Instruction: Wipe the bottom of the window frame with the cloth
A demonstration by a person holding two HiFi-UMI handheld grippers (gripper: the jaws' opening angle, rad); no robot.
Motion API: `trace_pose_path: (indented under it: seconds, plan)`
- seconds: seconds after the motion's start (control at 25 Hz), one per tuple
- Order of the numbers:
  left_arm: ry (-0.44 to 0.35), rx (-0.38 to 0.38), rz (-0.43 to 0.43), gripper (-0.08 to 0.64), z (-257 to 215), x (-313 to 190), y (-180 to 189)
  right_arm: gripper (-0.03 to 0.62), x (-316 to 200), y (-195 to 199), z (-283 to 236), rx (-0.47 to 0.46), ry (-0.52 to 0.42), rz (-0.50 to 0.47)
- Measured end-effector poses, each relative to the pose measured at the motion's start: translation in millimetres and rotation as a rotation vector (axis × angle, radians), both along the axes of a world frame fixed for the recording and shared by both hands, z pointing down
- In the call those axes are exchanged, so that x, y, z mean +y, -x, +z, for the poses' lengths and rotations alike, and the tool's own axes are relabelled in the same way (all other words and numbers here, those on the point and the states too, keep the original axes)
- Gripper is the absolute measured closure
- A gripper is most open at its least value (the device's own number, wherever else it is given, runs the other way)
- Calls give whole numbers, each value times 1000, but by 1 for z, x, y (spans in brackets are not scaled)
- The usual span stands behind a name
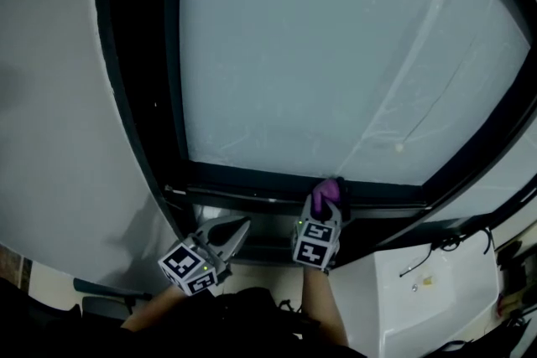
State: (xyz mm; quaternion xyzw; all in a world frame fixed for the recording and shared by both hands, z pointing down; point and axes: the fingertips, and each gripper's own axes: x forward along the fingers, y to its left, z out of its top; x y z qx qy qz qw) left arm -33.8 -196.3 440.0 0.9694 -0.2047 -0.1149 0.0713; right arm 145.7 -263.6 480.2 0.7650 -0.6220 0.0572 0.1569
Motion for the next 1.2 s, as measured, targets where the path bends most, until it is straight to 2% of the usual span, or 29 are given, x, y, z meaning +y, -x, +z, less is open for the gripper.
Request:
trace_pose_path:
  seconds: [0.16,0.36,0.44,0.64,0.8,1.04,1.2]
  plan:
    - [23,16,-11,568,-1,1,6,523,-11,-4,-8,-36,3,-9]
    - [22,20,-32,568,1,2,13,522,-18,2,-24,34,6,-19]
    - [31,27,-45,568,0,1,16,522,-25,1,-23,24,24,-29]
    - [42,27,-61,568,3,-1,23,522,-44,4,-16,-45,143,-135]
    - [45,25,-71,568,5,0,23,523,-49,13,-8,-20,234,-221]
    - [56,3,-140,568,5,-11,31,523,-53,23,-4,18,259,-275]
    - [26,-18,-207,568,-3,-25,31,522,-54,28,-1,23,272,-326]
